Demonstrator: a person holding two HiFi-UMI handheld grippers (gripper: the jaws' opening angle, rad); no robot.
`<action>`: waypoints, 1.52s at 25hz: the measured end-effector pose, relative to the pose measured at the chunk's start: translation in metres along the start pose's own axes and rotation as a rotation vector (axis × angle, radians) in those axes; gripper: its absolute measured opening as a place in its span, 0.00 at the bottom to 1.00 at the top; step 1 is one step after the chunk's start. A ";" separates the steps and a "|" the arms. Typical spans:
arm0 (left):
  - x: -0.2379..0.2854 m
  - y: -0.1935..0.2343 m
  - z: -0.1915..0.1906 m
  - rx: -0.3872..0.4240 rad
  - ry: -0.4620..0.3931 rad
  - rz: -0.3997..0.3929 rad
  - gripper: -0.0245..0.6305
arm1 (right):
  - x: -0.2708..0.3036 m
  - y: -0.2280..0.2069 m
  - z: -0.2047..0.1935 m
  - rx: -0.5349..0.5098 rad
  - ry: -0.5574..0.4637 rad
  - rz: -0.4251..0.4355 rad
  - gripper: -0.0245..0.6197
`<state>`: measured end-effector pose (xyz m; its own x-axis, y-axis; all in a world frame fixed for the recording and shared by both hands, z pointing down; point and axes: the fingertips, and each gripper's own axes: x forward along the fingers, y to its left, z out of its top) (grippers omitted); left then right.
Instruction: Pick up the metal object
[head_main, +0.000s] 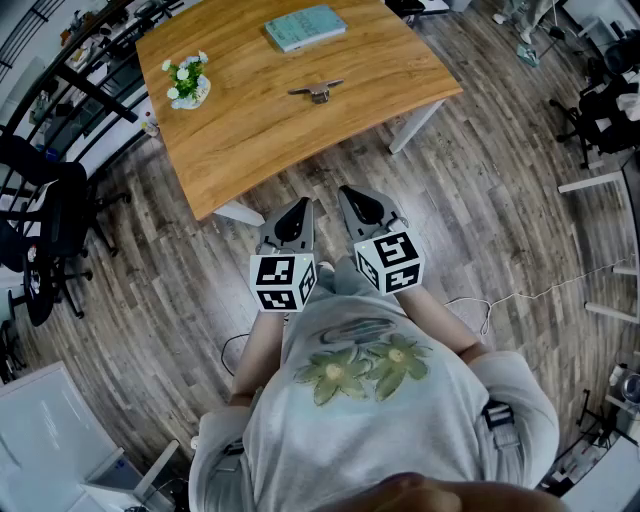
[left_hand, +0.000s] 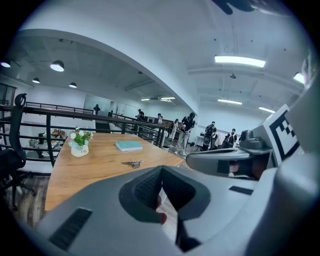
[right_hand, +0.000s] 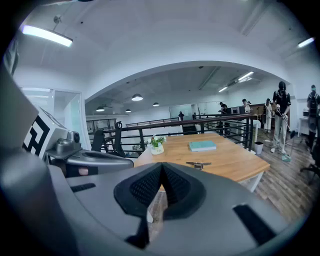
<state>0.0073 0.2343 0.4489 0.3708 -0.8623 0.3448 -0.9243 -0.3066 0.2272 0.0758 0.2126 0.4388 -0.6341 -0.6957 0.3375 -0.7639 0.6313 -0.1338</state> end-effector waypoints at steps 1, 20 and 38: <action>0.000 -0.001 -0.001 0.000 0.001 -0.001 0.06 | -0.001 0.000 -0.002 0.004 0.003 -0.002 0.05; 0.033 0.020 0.013 0.008 0.019 -0.031 0.06 | 0.030 -0.025 0.008 0.055 -0.011 -0.031 0.05; 0.107 0.104 0.063 0.001 0.016 0.013 0.06 | 0.140 -0.076 0.043 0.052 0.019 -0.040 0.16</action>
<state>-0.0548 0.0845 0.4526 0.3599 -0.8597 0.3625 -0.9293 -0.2956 0.2214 0.0400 0.0525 0.4565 -0.6009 -0.7131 0.3612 -0.7941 0.5843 -0.1675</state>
